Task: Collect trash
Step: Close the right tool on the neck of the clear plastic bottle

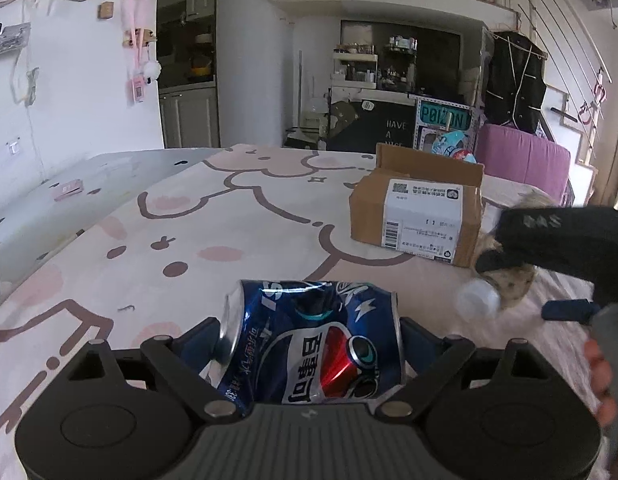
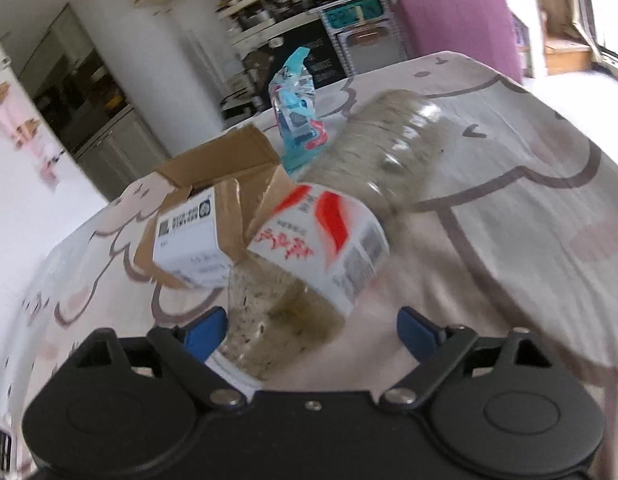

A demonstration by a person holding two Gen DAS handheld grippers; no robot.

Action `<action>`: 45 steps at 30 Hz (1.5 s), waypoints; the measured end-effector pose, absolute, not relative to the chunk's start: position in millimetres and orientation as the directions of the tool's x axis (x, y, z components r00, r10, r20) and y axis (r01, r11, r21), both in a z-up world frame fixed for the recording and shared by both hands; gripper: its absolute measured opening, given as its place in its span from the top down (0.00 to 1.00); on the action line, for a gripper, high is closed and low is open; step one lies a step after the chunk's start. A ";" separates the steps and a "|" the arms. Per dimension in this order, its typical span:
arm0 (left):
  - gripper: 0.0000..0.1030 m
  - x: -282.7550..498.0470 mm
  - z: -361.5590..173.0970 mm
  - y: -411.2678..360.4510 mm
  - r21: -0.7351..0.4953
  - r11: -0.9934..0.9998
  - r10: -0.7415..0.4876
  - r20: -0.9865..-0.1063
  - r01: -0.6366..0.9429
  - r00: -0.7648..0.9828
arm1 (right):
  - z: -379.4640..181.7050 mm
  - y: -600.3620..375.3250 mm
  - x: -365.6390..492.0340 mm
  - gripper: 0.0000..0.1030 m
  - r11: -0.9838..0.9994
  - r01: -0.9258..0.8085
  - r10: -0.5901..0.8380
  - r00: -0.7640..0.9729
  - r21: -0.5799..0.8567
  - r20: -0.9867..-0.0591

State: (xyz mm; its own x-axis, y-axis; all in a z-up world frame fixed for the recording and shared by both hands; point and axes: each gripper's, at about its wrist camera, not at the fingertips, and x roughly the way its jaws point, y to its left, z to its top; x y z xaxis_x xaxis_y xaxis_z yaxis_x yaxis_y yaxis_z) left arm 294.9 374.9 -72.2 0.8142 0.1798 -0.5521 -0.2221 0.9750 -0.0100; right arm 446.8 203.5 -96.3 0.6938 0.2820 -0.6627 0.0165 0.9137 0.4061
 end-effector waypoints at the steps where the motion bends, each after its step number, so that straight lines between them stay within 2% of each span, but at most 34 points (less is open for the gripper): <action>1: 0.11 292.9 -71.9 373.7 -0.013 0.975 0.179 -0.548 -0.223 0.817 | -95.4 197.1 445.3 0.18 0.915 0.004 0.290 0.691 0.404 -0.663; 4: 0.12 285.8 -71.3 367.8 -0.017 0.974 0.182 -0.541 -0.227 0.821 | -89.5 174.6 434.7 0.29 0.921 -0.045 0.309 0.693 0.388 -0.651; 7: 0.12 281.9 -70.0 360.3 -0.023 0.973 0.183 -0.535 -0.231 0.825 | -85.2 151.6 426.9 0.44 0.916 -0.102 0.346 0.691 0.389 -0.635; 9: 0.12 281.1 -68.5 355.0 -0.033 0.970 0.185 -0.533 -0.239 0.826 | -84.3 141.1 428.7 0.64 0.899 -0.151 0.398 0.675 0.412 -0.621; 12: 0.12 280.3 -65.3 345.6 -0.043 0.969 0.185 -0.533 -0.245 0.826 | -82.8 131.0 429.4 0.79 0.875 -0.212 0.460 0.645 0.436 -0.610; 14: 0.12 279.0 -62.2 338.6 -0.048 0.970 0.178 -0.531 -0.239 0.828 | -79.8 124.8 425.7 0.99 0.860 -0.251 0.495 0.626 0.444 -0.603; 15: 0.12 278.1 -60.5 335.0 -0.051 0.970 0.176 -0.530 -0.239 0.830 | -78.2 120.9 422.7 1.00 0.863 -0.257 0.493 0.619 0.436 -0.611; 21: 0.13 277.4 -55.3 311.5 -0.074 0.973 0.148 -0.515 -0.216 0.844 | -73.1 84.3 402.8 1.00 0.859 -0.316 0.509 0.603 0.402 -0.614; 25: 0.13 282.2 -54.5 298.5 -0.083 0.974 0.140 -0.506 -0.210 0.851 | -72.0 69.9 401.7 0.99 0.850 -0.307 0.521 0.612 0.428 -0.595; 28: 0.13 282.4 -54.3 292.8 -0.084 0.973 0.143 -0.504 -0.213 0.852 | -72.8 71.4 407.5 0.83 0.836 -0.295 0.537 0.611 0.462 -0.582; 30: 0.13 281.1 -53.6 292.1 -0.081 0.972 0.152 -0.500 -0.221 0.852 | -71.8 78.7 412.6 0.63 0.838 -0.290 0.532 0.627 0.462 -0.570; 32: 0.13 279.0 -52.3 294.0 -0.086 0.970 0.157 -0.496 -0.228 0.854 | -68.3 91.1 419.0 0.50 0.847 -0.288 0.514 0.659 0.446 -0.550; 36: 0.13 275.1 -48.7 300.1 -0.082 0.967 0.172 -0.490 -0.241 0.854 | -64.6 120.9 441.3 0.33 0.875 -0.261 0.462 0.704 0.407 -0.540; 40: 0.13 276.2 -46.0 309.7 -0.068 0.961 0.200 -0.496 -0.267 0.845 | -64.5 151.8 460.5 0.28 0.894 -0.200 0.412 0.719 0.401 -0.560; 45: 0.13 275.5 -42.4 321.6 -0.061 0.956 0.224 -0.486 -0.288 0.845 | -69.6 196.5 472.0 0.25 0.952 -0.201 0.303 0.737 0.232 -0.604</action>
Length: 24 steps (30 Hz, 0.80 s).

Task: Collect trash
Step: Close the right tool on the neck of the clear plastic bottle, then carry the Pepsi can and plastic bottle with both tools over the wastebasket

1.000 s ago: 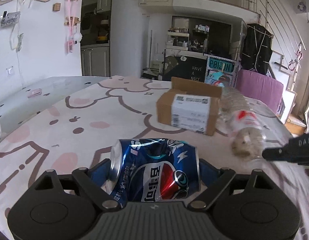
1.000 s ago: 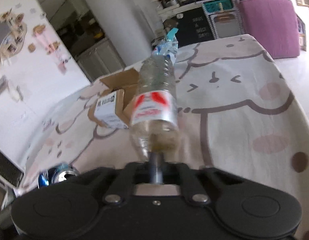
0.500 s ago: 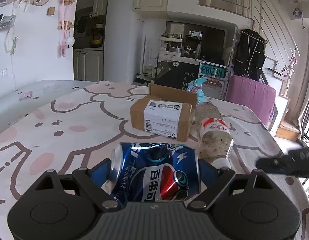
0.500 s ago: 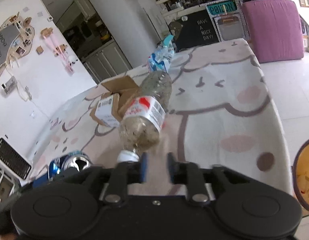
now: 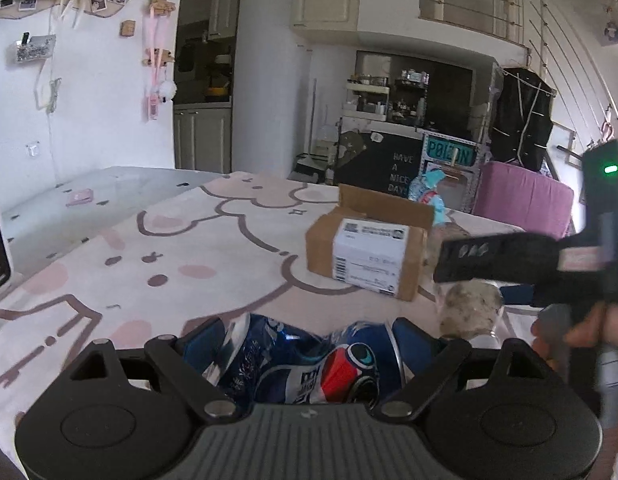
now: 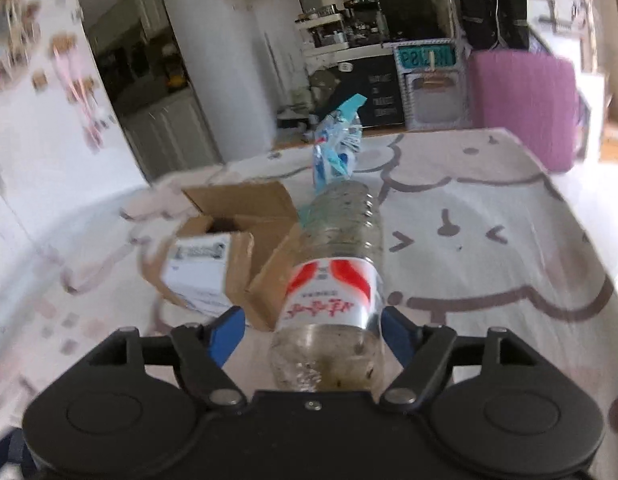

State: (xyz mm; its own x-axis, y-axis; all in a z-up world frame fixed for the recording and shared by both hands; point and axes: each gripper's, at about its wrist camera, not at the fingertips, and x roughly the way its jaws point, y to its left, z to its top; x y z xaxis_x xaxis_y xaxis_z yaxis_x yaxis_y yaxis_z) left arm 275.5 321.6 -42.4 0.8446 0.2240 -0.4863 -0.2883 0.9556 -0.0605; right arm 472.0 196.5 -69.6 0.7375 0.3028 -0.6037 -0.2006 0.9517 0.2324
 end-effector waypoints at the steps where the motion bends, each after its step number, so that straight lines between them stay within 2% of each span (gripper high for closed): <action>1: 0.13 275.3 -41.9 324.2 -0.063 0.954 0.228 -0.486 -0.294 0.844 | -72.1 203.4 476.0 0.24 0.961 -0.191 0.275 0.738 0.200 -0.616; 3: 0.13 274.8 -41.7 327.4 -0.066 0.951 0.234 -0.487 -0.302 0.841 | -76.8 209.6 481.7 0.25 0.971 -0.187 0.241 0.737 0.151 -0.632; 5: 0.13 275.0 -42.5 328.9 -0.065 0.950 0.237 -0.491 -0.306 0.838 | -82.5 212.5 488.1 0.33 0.975 -0.204 0.213 0.718 0.093 -0.662; 6: 0.13 275.2 -43.5 329.4 -0.065 0.949 0.237 -0.493 -0.307 0.837 | -85.9 209.5 490.9 0.37 0.975 -0.205 0.208 0.704 0.086 -0.679; 8: 0.13 275.6 -44.9 329.2 -0.068 0.949 0.237 -0.496 -0.309 0.835 | -89.1 194.4 491.3 0.39 0.966 -0.223 0.251 0.690 0.130 -0.679; 16: 0.13 272.9 -44.5 310.1 -0.093 0.954 0.205 -0.498 -0.286 0.843 | -83.0 124.0 464.6 0.41 0.921 -0.344 0.377 0.672 0.182 -0.637; 24: 0.13 268.5 -45.3 274.9 -0.103 0.963 0.161 -0.518 -0.249 0.840 | -79.2 65.0 422.5 0.42 0.909 -0.378 0.400 0.674 0.175 -0.622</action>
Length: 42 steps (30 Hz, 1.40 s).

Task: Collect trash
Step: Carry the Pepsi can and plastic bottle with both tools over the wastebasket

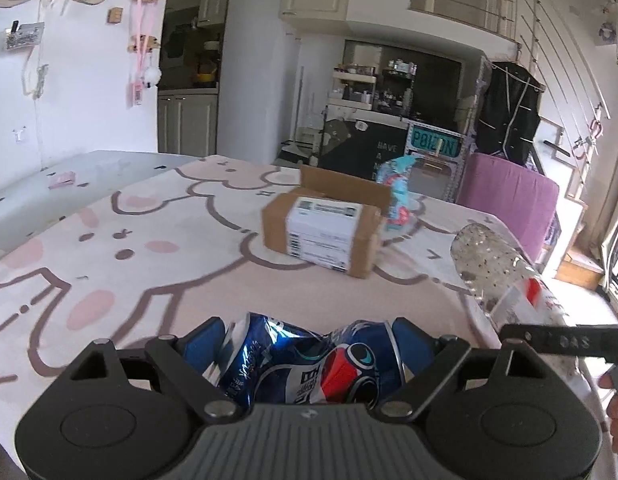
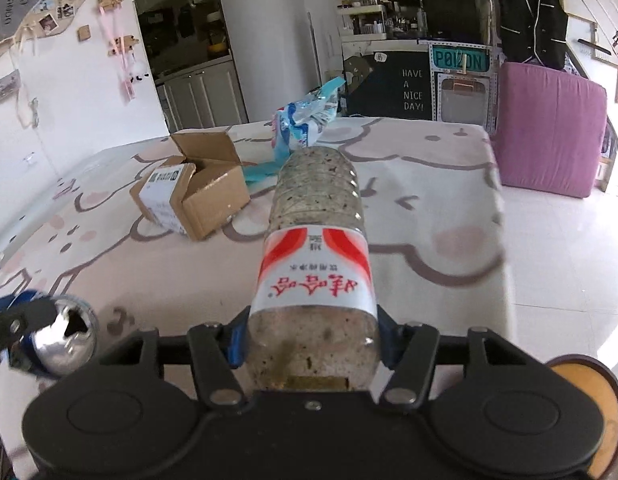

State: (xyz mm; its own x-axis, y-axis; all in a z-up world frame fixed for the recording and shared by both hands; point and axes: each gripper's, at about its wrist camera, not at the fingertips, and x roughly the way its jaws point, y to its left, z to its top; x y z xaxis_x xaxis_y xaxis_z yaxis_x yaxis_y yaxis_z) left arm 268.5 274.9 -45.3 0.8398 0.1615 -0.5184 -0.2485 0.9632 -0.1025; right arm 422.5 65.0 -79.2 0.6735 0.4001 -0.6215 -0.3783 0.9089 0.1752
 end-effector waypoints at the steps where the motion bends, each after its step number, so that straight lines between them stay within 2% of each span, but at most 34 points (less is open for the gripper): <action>1: 0.13 267.9 -45.0 270.7 -0.102 0.964 0.159 -0.520 -0.246 0.839 | -77.6 58.5 416.1 0.42 0.907 -0.383 0.402 0.674 0.173 -0.619; 11: 0.13 261.5 -30.1 221.2 -0.067 0.973 0.154 -0.521 -0.221 0.840 | -54.9 3.3 379.9 0.41 0.906 -0.386 0.409 0.693 0.174 -0.594; 23: 0.13 261.8 -9.6 147.4 -0.070 0.988 0.084 -0.490 -0.135 0.868 | -35.7 -74.1 363.2 0.41 0.932 -0.324 0.357 0.753 0.161 -0.553; 42: 0.13 310.9 -33.2 -8.1 -0.081 0.992 -0.129 -0.525 0.101 0.841 | -69.6 -216.8 362.3 0.41 0.981 -0.124 0.189 0.774 0.148 -0.604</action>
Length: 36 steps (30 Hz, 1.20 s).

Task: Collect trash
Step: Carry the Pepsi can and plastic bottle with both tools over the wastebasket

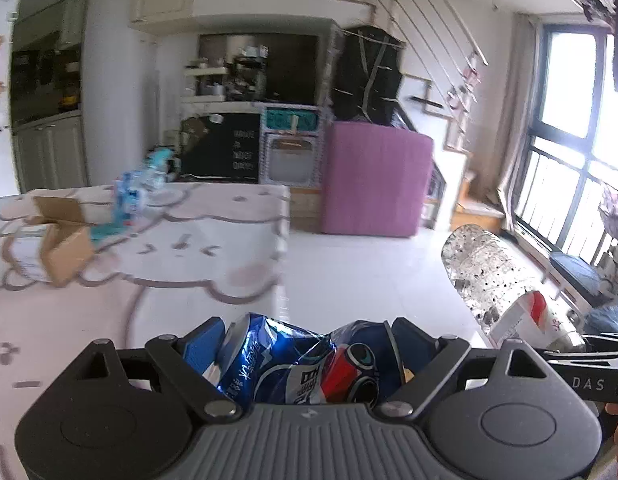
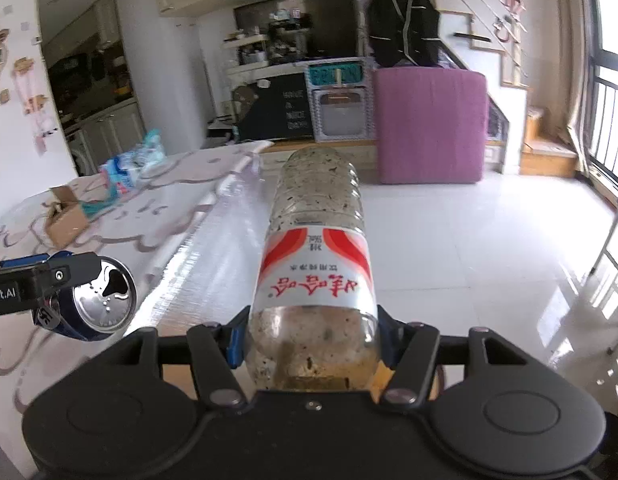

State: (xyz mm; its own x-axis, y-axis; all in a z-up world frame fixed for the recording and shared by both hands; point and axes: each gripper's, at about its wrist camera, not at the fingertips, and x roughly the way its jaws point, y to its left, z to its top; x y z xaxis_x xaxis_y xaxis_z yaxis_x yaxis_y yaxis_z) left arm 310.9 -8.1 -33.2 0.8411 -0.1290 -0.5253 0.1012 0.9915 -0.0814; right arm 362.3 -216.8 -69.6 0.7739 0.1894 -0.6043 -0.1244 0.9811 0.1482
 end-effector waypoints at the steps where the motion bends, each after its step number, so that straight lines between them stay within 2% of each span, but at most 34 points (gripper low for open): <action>1: 0.13 313.4 -36.3 -16.1 -0.080 0.990 -0.138 -0.531 0.113 0.836 | -72.6 -223.8 363.0 0.41 0.982 -0.114 0.181 0.773 0.148 -0.607; 19: 0.13 356.6 -119.1 -103.7 -0.097 0.977 -0.204 -0.670 0.188 0.714 | -156.7 -302.2 370.4 0.40 0.984 -0.008 0.143 0.644 0.180 -0.752; 29: 0.13 379.6 -161.7 -110.7 -0.104 0.980 -0.190 -0.738 0.168 0.648 | -217.3 -310.2 405.4 0.40 0.961 0.010 0.240 0.477 0.278 -0.846; 36: 0.13 401.7 -180.7 -107.4 -0.207 0.969 -0.244 -0.743 0.133 0.623 | -257.7 -311.3 451.5 0.40 0.923 0.093 0.321 0.351 0.374 -0.880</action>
State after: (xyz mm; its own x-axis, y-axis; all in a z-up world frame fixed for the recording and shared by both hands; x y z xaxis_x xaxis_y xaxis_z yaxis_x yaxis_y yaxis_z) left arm 401.7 -107.4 -180.7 0.6234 -0.2443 -0.7427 0.1333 0.9692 -0.2069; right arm 451.5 -311.3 -257.7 0.3513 0.3207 -0.8796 0.0934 0.9228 0.3737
